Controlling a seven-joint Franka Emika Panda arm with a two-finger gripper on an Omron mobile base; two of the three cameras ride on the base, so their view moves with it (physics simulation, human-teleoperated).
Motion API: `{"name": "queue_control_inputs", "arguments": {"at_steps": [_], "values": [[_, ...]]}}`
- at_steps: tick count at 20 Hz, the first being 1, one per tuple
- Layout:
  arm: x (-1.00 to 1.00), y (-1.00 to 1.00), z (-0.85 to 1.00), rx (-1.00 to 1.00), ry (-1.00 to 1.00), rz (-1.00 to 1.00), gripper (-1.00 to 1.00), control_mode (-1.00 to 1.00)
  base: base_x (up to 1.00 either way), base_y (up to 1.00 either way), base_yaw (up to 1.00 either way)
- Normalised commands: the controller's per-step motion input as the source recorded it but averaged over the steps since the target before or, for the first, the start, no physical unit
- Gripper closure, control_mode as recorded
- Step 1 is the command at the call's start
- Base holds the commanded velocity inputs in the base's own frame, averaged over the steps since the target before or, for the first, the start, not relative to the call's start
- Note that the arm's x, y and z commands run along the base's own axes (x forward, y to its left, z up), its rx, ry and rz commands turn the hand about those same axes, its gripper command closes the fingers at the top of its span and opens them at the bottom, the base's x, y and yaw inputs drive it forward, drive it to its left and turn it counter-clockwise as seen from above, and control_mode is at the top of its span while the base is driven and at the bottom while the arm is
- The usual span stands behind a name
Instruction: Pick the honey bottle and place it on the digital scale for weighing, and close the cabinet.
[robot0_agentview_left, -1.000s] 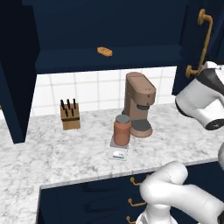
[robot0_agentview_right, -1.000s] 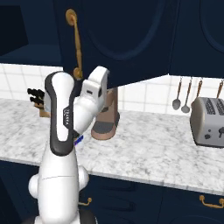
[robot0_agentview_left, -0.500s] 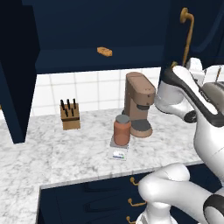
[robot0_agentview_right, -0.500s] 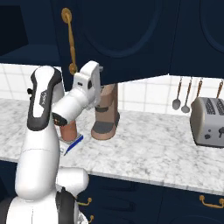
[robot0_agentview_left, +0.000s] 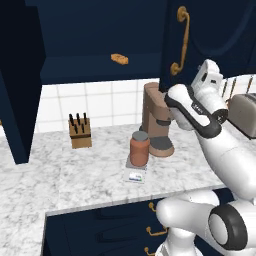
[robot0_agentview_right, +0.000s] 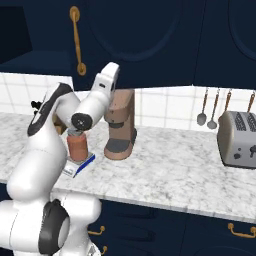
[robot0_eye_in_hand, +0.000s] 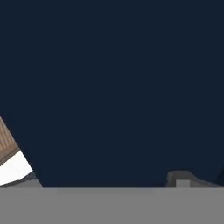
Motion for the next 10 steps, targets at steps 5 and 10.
{"name": "queue_control_inputs", "arguments": {"at_steps": [5, 10], "values": [[0.1, 0.03, 0.44, 0.0, 0.14, 0.39, -1.0, -1.0, 0.0, 0.0, 0.0], [0.38, 0.14, 0.35, -0.05, 0.29, 0.25, -1.0, -1.0, 0.0, 0.0, 0.0]]}}
